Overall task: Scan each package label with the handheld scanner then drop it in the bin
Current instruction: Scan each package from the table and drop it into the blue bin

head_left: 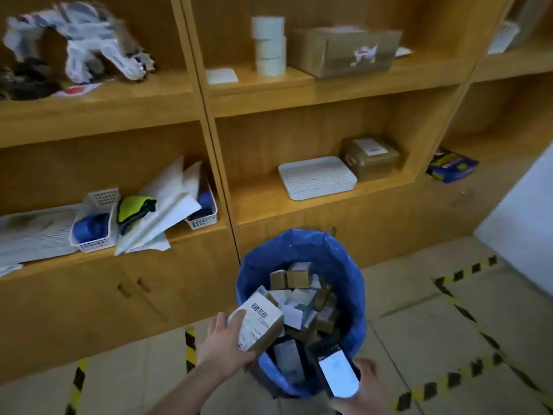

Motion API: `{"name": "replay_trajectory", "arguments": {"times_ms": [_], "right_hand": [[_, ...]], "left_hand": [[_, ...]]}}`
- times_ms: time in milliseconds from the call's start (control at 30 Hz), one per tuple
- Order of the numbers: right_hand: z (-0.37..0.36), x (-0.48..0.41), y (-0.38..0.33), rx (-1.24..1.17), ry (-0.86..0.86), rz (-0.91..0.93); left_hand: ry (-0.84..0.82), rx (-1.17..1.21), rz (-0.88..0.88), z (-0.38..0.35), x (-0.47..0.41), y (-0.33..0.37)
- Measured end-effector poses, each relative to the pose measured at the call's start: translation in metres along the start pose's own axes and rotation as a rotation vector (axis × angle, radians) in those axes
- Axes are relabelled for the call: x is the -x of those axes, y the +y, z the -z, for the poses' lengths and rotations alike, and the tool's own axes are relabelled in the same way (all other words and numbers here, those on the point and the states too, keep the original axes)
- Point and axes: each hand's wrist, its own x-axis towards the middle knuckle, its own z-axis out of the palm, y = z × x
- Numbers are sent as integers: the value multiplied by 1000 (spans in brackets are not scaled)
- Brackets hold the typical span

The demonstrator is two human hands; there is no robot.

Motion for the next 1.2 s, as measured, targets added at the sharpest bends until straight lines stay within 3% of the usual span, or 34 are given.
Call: {"name": "replay_trajectory", "arguments": {"times_ms": [200, 667, 933, 1200], "right_hand": [[26, -115, 0, 68, -156, -88], [-51, -289, 42, -68, -87, -77], [-65, -316, 46, -53, -34, -90], [-54, -308, 0, 6, -38, -71]], "left_hand": [[-65, 53, 100, -47, -94, 63], [-182, -4, 199, -169, -303, 100], [-275, 107, 175, -196, -329, 82], [-300, 123, 83, -145, -322, 52]]}}
